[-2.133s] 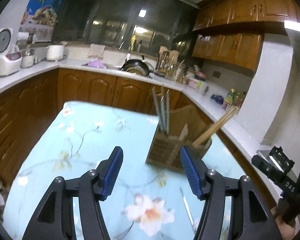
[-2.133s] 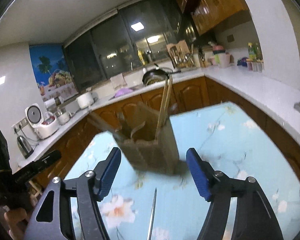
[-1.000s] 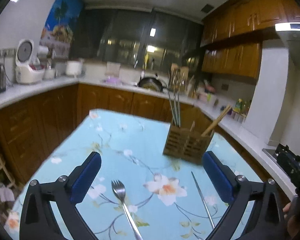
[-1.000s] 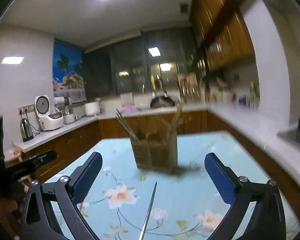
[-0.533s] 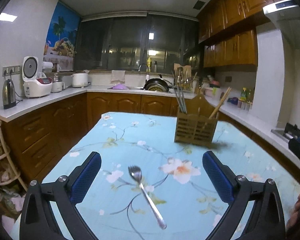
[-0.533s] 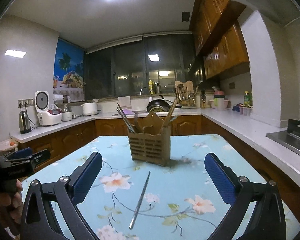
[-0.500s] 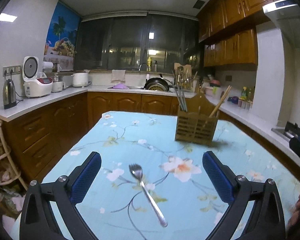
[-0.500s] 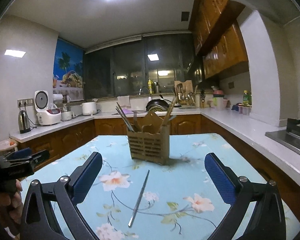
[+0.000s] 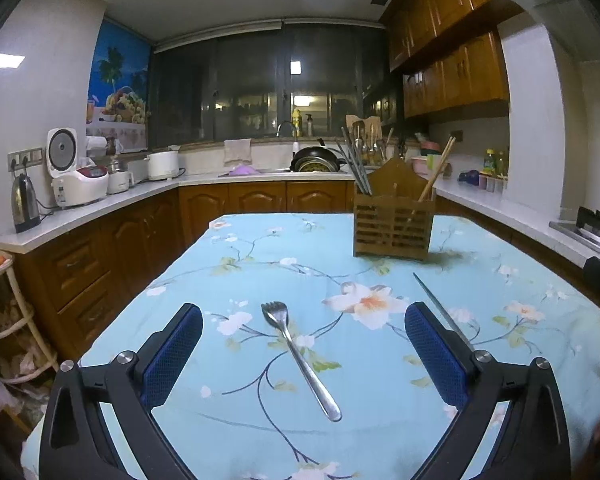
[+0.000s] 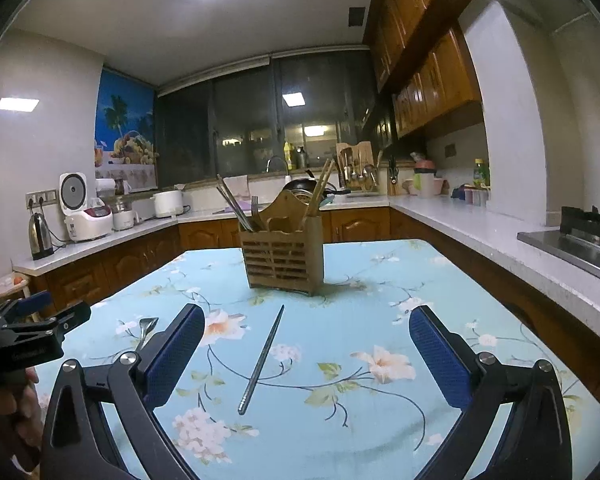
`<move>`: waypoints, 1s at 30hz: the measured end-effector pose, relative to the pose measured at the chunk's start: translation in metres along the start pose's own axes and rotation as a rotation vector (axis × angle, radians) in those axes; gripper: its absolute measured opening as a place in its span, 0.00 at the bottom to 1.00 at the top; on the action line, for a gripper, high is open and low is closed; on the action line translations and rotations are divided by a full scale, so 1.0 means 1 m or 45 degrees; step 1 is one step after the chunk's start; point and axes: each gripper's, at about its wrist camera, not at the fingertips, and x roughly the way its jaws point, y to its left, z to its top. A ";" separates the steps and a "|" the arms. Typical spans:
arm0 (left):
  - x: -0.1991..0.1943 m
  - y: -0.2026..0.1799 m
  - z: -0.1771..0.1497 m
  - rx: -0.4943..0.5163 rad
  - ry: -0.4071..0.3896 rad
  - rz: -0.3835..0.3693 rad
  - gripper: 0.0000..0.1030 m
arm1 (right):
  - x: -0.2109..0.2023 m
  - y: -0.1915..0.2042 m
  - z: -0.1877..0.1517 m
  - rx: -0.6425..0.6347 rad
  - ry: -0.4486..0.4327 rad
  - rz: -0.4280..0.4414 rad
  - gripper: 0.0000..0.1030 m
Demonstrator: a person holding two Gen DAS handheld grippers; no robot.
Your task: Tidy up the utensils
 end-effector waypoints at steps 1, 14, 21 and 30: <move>0.000 0.000 0.000 0.001 0.005 0.002 0.99 | 0.000 0.000 -0.001 -0.001 0.004 -0.003 1.00; 0.004 0.013 -0.001 -0.006 0.032 0.022 0.99 | 0.005 -0.001 -0.008 -0.005 0.026 0.006 1.00; 0.003 0.015 -0.003 -0.016 0.028 0.010 0.99 | 0.003 0.002 -0.010 -0.009 0.017 0.012 1.00; -0.001 0.015 -0.003 -0.016 0.015 0.007 0.99 | 0.005 0.002 -0.009 -0.004 0.019 0.024 1.00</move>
